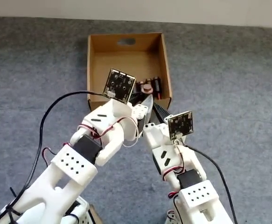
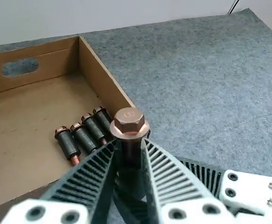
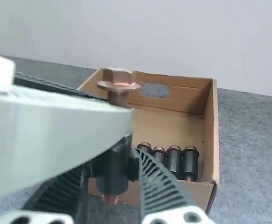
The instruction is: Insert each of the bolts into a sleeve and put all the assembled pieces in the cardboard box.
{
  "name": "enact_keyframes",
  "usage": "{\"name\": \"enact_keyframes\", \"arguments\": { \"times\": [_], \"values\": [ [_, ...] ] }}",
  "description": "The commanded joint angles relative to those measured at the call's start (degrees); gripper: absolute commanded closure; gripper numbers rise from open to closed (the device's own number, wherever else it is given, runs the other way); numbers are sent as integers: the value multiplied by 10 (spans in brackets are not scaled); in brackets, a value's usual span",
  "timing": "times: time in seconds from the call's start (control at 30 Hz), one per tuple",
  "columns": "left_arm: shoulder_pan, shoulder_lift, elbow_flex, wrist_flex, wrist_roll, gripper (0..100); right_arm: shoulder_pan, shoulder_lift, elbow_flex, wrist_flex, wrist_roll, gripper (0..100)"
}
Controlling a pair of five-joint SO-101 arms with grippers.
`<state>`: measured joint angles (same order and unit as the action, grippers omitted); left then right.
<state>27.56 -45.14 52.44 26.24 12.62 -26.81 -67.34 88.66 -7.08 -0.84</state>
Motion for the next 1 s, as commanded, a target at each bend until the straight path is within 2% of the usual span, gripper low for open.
{"name": "enact_keyframes", "arguments": {
  "times": [0.0, 0.13, 0.37, 0.47, 0.57, 0.67, 0.77, 0.97],
  "values": [
    [-6, -51, 15, 3, -10, 947, 15, -9, -7, -15, 5, 993],
    [-9, -138, 58, 3, -36, 803, 15, -9, -7, -15, 5, 993],
    [-13, -293, 144, 5, -40, 798, 15, -7, -7, -15, 5, 993],
    [-47, -363, 151, 50, -98, 799, 15, -7, -7, -15, 5, 993],
    [-126, -421, 154, 108, -147, 857, 15, -7, -7, -11, 5, 993],
    [-186, -435, 207, 139, -146, 1000, 32, -10, -15, 0, 5, 993],
    [-211, -435, 291, 131, -150, 978, 58, -10, -65, 62, 5, 993],
    [-213, -441, 404, 60, -214, 991, 75, -9, -215, 301, 4, 993]
  ]
}}
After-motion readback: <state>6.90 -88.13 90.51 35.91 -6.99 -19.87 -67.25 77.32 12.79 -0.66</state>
